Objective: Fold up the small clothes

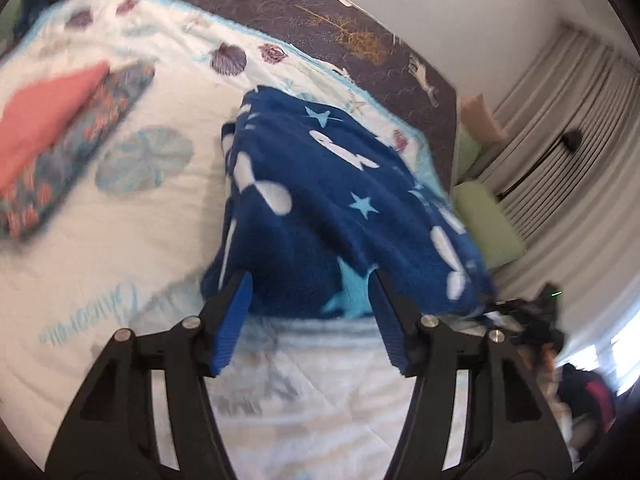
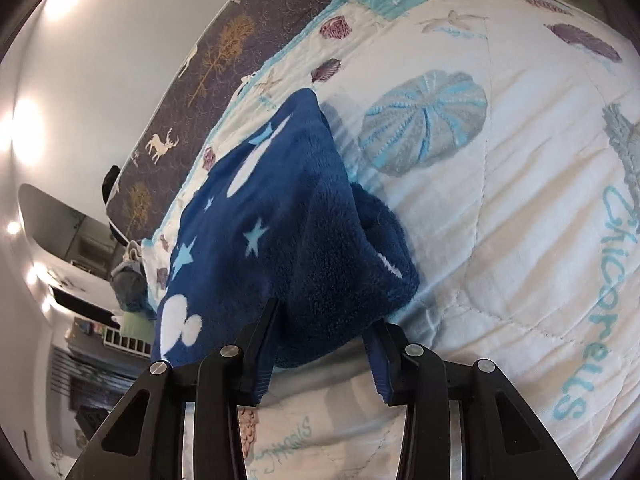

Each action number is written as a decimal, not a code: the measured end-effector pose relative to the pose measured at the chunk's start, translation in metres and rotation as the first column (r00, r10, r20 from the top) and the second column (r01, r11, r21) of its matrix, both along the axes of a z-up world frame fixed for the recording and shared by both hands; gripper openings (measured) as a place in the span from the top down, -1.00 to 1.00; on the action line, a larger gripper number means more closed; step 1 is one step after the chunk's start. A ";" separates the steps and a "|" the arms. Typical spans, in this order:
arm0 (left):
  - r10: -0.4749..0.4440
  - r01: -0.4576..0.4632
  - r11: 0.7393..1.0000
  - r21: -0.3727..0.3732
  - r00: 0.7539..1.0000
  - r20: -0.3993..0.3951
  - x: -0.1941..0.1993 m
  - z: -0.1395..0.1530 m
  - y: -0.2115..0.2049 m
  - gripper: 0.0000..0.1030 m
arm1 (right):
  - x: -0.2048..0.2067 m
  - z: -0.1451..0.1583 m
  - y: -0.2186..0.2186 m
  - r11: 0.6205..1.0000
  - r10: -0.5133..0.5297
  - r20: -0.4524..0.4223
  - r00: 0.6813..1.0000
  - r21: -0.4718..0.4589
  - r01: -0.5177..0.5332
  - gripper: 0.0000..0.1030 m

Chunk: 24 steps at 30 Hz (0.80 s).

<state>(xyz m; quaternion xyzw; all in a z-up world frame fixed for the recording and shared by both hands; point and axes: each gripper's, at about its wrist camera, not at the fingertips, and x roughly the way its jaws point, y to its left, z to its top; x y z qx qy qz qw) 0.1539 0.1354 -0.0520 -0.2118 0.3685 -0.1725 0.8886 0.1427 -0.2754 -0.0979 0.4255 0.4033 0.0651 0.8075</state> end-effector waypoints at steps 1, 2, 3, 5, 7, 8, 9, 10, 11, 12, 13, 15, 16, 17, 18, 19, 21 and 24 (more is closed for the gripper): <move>-0.008 0.008 0.999 0.031 1.000 0.003 0.004 0.002 -0.005 0.35 | 0.000 -0.001 -0.002 1.000 0.001 0.000 1.000 0.001 -0.001 0.21; -0.021 0.021 0.998 0.052 1.000 -0.001 0.009 0.003 -0.009 0.63 | 0.000 0.000 -0.003 1.000 0.001 0.000 1.000 0.000 -0.001 0.20; -0.026 0.027 0.997 0.070 1.000 -0.013 0.013 0.003 -0.011 0.87 | -0.001 0.000 -0.003 1.000 -0.005 -0.002 1.000 -0.008 0.005 0.18; -0.028 0.029 0.997 0.067 1.000 -0.009 0.014 0.005 -0.007 0.89 | -0.006 0.006 -0.008 0.998 -0.021 0.004 1.000 -0.059 0.021 0.17; -0.025 0.024 0.997 0.075 1.000 0.006 0.007 0.006 0.000 0.89 | -0.012 0.012 -0.016 0.995 -0.014 0.024 1.000 -0.097 0.017 0.09; -0.019 0.018 0.996 0.087 1.000 0.014 0.002 0.006 0.003 0.88 | -0.015 0.015 -0.020 0.992 -0.010 0.036 0.999 -0.125 0.014 0.06; -0.005 0.004 0.995 0.104 1.000 0.018 -0.003 0.004 0.008 0.85 | -0.018 0.017 -0.024 0.989 -0.007 0.044 0.999 -0.149 0.014 0.01; 0.005 -0.007 0.993 0.115 1.000 0.017 -0.006 0.001 0.013 0.64 | -0.020 0.019 -0.028 0.985 -0.005 0.053 0.999 -0.173 0.014 -0.02; 0.007 -0.009 0.993 0.114 1.000 0.014 -0.008 -0.001 0.018 0.43 | -0.021 0.021 -0.032 0.984 -0.001 0.060 0.998 -0.178 0.012 -0.05; 0.028 -0.028 0.993 0.116 1.000 -0.001 -0.007 -0.005 0.022 -0.11 | -0.022 0.022 -0.035 0.986 0.005 0.073 0.997 -0.167 0.007 -0.10; 0.059 -0.056 0.993 0.108 0.998 -0.019 -0.005 -0.008 0.024 -0.34 | -0.021 0.022 -0.038 0.990 0.015 0.088 0.996 -0.144 -0.002 -0.15; 0.056 -0.053 0.995 0.083 0.998 -0.034 0.002 -0.013 0.023 -0.34 | -0.014 0.023 -0.036 0.993 0.050 0.107 0.993 -0.116 -0.038 -0.21; 0.051 -0.047 0.996 0.081 0.998 -0.040 0.006 -0.015 0.020 -0.13 | -0.009 0.024 -0.034 0.991 0.069 0.112 0.991 -0.121 -0.055 -0.21; 0.032 -0.029 0.997 0.076 0.999 -0.039 0.009 -0.015 0.016 0.09 | -0.002 0.025 -0.027 0.987 0.098 0.112 0.989 -0.137 -0.082 -0.21; 0.007 -0.004 0.996 0.086 0.999 -0.032 0.011 -0.013 0.010 0.39 | 0.002 0.026 -0.023 0.985 0.112 0.107 0.988 -0.147 -0.096 -0.20; 0.003 -0.001 0.993 0.114 1.000 -0.016 0.011 -0.010 0.006 0.77 | 0.007 0.027 -0.017 0.981 0.123 0.100 0.987 -0.165 -0.106 0.14; -0.014 0.013 0.995 0.102 1.000 0.010 0.009 0.000 0.005 0.81 | 0.014 0.028 -0.012 0.975 0.113 0.073 0.991 -0.201 -0.096 0.84; -0.013 0.011 0.999 0.047 0.998 0.059 -0.007 0.015 0.022 0.82 | 0.007 0.034 -0.025 0.992 0.066 0.111 0.992 -0.110 -0.054 0.86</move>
